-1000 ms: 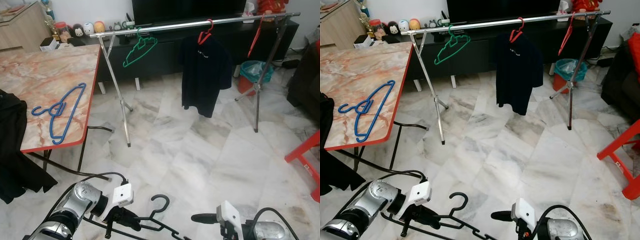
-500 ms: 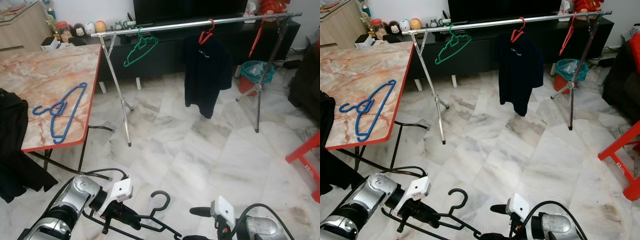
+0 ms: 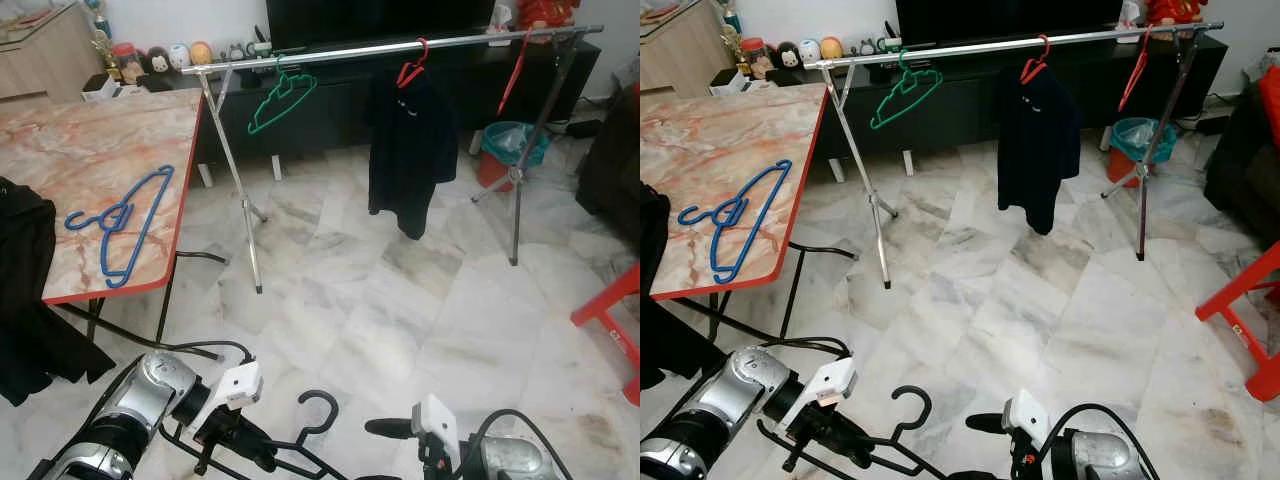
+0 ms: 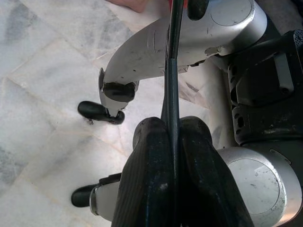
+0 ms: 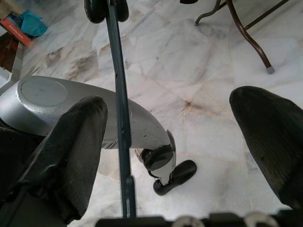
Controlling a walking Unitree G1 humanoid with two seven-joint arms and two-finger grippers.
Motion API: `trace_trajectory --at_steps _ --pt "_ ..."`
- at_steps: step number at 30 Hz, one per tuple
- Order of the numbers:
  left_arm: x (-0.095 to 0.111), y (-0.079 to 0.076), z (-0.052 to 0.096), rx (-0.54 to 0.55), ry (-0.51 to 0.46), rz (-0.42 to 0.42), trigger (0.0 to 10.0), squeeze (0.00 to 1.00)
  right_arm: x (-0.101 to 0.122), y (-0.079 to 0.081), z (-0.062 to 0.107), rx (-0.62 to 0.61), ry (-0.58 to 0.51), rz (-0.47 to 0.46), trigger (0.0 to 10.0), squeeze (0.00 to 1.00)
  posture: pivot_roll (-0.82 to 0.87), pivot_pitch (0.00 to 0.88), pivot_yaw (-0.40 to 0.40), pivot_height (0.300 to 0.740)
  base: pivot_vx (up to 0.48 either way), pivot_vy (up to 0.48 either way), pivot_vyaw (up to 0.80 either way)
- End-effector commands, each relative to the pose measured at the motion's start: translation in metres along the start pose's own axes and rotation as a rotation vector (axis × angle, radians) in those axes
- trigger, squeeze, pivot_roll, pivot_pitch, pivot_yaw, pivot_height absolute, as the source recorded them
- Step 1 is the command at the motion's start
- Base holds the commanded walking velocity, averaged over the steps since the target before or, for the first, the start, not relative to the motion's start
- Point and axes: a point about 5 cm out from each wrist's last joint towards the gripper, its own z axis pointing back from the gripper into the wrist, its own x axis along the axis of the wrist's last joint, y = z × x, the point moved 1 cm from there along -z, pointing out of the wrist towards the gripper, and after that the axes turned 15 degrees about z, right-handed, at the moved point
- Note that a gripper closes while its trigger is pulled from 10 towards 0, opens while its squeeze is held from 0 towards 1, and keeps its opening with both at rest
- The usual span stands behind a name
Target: Hang hanger
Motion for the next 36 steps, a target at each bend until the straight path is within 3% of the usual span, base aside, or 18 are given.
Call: trace_trajectory --at_steps 1,17,36 --pt "-0.001 -0.002 0.001 -0.023 0.013 0.004 10.0 0.00 0.004 -0.003 -0.002 -0.007 -0.020 0.007 10.0 0.00 -0.03 0.002 0.072 0.740 0.000 0.000 0.00" --pt "0.009 -0.005 -0.002 -0.021 -0.014 -0.014 10.0 0.00 0.009 0.005 -0.017 0.043 -0.100 -0.054 10.0 0.00 -0.02 0.007 0.065 0.740 0.000 0.000 0.00" --pt "0.022 -0.007 -0.005 -0.017 -0.070 -0.032 10.0 0.00 -0.004 0.008 -0.024 0.006 -0.028 -0.047 10.0 0.00 -0.01 0.012 0.065 0.740 0.000 0.000 0.00"
